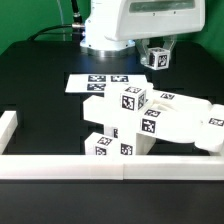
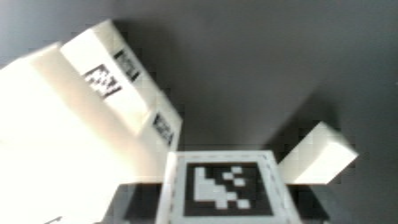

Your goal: Assemble chair

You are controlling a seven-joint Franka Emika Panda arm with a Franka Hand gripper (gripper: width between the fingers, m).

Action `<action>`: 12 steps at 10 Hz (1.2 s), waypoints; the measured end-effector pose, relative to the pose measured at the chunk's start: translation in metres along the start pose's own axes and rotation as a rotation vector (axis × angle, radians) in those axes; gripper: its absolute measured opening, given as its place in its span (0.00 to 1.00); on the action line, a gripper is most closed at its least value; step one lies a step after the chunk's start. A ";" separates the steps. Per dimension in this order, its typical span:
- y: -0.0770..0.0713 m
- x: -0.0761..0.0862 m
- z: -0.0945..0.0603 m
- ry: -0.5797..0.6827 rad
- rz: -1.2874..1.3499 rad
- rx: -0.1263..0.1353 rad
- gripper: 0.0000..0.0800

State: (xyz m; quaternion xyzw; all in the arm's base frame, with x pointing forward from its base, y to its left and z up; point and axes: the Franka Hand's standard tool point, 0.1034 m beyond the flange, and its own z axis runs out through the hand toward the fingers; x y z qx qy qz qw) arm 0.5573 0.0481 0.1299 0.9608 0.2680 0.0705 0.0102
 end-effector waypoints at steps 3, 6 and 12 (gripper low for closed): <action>0.001 -0.001 0.001 -0.002 0.002 0.000 0.34; 0.006 0.006 0.001 0.000 -0.024 -0.012 0.34; 0.021 0.020 0.004 0.004 -0.024 -0.030 0.34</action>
Offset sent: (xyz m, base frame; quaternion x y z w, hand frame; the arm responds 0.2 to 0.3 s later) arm 0.0000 0.0000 0.0000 0.0000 0.0000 0.0000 1.0000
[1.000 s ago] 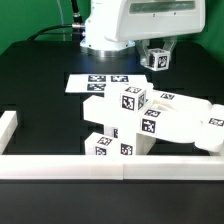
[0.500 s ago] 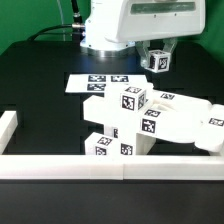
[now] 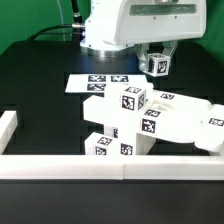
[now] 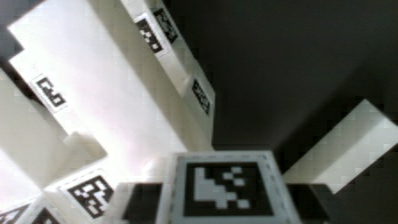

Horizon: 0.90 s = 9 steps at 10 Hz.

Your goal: Assemble chair

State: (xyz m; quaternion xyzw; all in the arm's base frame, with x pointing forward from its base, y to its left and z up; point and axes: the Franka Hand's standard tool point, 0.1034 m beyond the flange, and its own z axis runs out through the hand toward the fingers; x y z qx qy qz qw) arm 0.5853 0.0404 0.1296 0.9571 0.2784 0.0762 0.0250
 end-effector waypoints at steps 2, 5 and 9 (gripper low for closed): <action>0.013 0.001 0.000 -0.016 -0.003 0.007 0.34; 0.032 0.011 -0.004 -0.027 0.004 0.006 0.34; 0.032 0.009 -0.003 -0.029 0.006 0.007 0.34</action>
Offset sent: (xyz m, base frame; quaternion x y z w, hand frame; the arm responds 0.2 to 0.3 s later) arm 0.0286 -0.0074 0.0116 0.0439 -0.0228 -0.0144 0.9987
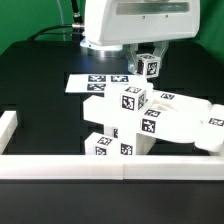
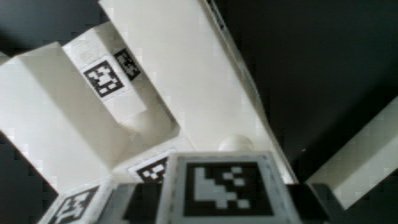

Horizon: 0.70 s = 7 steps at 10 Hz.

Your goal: Assemble chair

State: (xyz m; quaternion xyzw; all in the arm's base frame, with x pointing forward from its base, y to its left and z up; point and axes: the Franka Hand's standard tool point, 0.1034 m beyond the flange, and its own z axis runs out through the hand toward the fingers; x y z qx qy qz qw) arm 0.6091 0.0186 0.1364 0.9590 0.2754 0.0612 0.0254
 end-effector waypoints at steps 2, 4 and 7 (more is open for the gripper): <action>0.005 -0.001 -0.001 -0.024 0.000 0.022 0.34; 0.000 -0.001 -0.003 -0.082 0.053 0.094 0.34; 0.001 0.003 -0.007 -0.120 0.138 0.144 0.34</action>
Offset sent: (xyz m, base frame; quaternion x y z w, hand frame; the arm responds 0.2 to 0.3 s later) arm 0.0135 0.0297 0.0065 0.1152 -0.0263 0.0584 0.9913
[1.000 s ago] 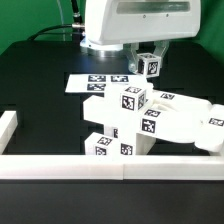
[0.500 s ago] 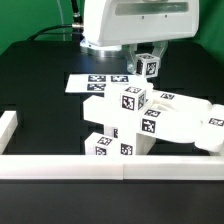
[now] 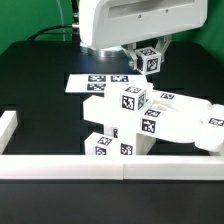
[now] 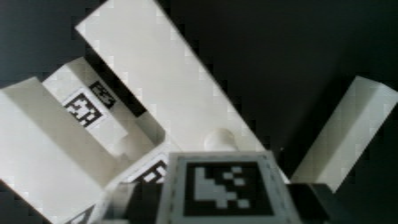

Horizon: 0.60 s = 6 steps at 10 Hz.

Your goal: Assemble chair

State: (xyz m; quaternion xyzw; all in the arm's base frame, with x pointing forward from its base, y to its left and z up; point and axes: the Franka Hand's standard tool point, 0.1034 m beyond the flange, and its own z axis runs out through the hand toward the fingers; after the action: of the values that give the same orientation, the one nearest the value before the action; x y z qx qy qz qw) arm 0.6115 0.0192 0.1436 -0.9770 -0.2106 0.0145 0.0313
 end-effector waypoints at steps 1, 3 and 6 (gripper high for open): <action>0.001 0.000 0.000 0.000 0.002 0.000 0.34; 0.002 0.000 0.001 0.003 0.003 -0.002 0.34; 0.006 -0.002 0.009 0.007 0.018 -0.005 0.34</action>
Offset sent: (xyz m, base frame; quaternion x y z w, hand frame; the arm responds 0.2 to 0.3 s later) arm 0.0022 0.0082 -0.0187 0.0358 0.0682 -0.0080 0.9970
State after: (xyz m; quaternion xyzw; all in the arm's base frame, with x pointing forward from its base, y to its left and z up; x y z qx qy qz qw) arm 0.6116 0.0135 0.1346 -0.9789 -0.2019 0.0110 0.0296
